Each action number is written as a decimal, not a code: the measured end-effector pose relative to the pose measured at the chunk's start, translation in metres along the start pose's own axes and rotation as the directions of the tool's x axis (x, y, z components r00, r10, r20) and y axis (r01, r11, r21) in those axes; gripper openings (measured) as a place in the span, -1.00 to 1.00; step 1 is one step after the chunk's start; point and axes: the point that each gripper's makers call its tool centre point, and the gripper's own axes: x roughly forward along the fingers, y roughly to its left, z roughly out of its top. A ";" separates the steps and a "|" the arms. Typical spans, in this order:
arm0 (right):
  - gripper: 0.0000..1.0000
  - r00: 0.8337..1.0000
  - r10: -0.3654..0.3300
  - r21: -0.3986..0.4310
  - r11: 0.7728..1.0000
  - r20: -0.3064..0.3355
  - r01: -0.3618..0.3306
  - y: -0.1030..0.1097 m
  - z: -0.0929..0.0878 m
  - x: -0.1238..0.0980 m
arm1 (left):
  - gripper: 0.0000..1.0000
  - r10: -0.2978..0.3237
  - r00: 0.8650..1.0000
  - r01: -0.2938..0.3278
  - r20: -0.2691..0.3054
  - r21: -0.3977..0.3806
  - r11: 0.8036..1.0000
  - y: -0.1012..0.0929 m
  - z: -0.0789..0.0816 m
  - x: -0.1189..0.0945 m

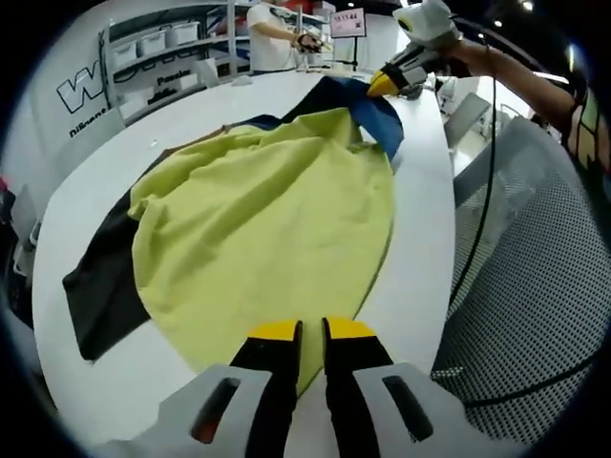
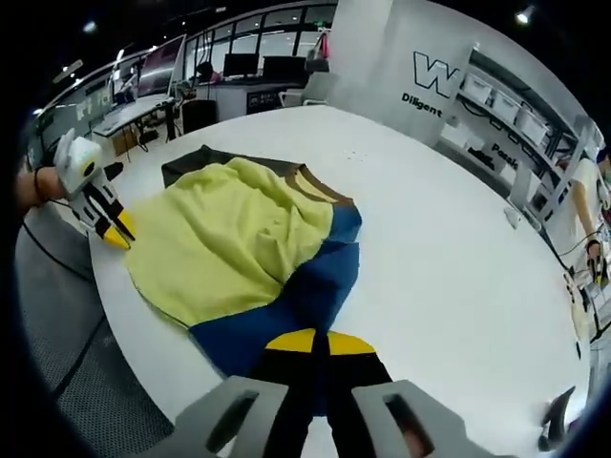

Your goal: Fold the garment on the visible template until the final outline fits inside the template.

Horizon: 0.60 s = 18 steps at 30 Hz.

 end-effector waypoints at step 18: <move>-1.00 0.991 -0.134 -0.031 0.991 -0.031 0.133 -0.046 0.010 -0.019 | -1.00 0.020 0.999 -0.019 -0.027 0.028 0.999 0.001 -0.003 -0.001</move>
